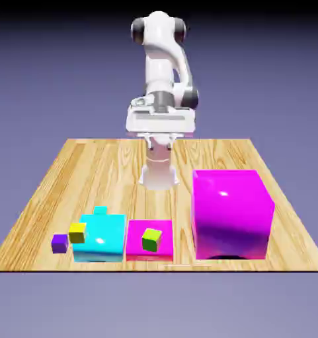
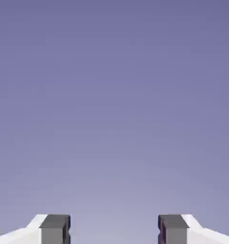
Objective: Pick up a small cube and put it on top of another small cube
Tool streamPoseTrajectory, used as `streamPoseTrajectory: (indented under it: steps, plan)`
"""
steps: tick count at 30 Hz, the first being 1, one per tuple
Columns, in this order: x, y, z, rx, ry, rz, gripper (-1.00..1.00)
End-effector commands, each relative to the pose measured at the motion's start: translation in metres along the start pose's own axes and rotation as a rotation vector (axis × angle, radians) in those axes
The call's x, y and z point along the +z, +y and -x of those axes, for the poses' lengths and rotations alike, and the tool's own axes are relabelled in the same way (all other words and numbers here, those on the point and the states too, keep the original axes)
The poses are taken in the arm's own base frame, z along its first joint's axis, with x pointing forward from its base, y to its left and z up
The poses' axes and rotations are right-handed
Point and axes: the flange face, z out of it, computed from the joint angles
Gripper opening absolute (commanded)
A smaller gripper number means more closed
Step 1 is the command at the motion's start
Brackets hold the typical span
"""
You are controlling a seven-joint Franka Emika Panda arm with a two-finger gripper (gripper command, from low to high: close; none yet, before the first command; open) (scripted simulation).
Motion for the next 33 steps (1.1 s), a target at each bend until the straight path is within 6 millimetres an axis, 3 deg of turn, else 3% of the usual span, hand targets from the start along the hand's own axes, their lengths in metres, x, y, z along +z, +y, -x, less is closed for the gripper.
streamPoseTrajectory:
  steps: [1, 5, 10, 15, 20, 26, 28, 33]
  plan:
    - [0.010, 0.005, -0.009, 0.051, -0.009, 0.032, 0.00]
    - [0.050, 0.033, -0.042, 0.261, -0.040, 0.159, 0.00]
    - [0.098, 0.082, -0.080, 0.530, -0.064, 0.317, 0.00]
    - [0.144, 0.146, -0.110, 0.805, -0.074, 0.474, 0.00]
    - [0.184, 0.223, -0.129, 1.082, -0.072, 0.631, 0.00]
    - [0.223, 0.327, -0.135, 1.416, -0.056, 0.821, 0.00]
    - [0.226, 0.336, -0.134, 1.444, -0.055, 0.838, 0.00]
    - [0.277, 0.369, -0.099, 1.444, -0.055, 0.838, 0.00]
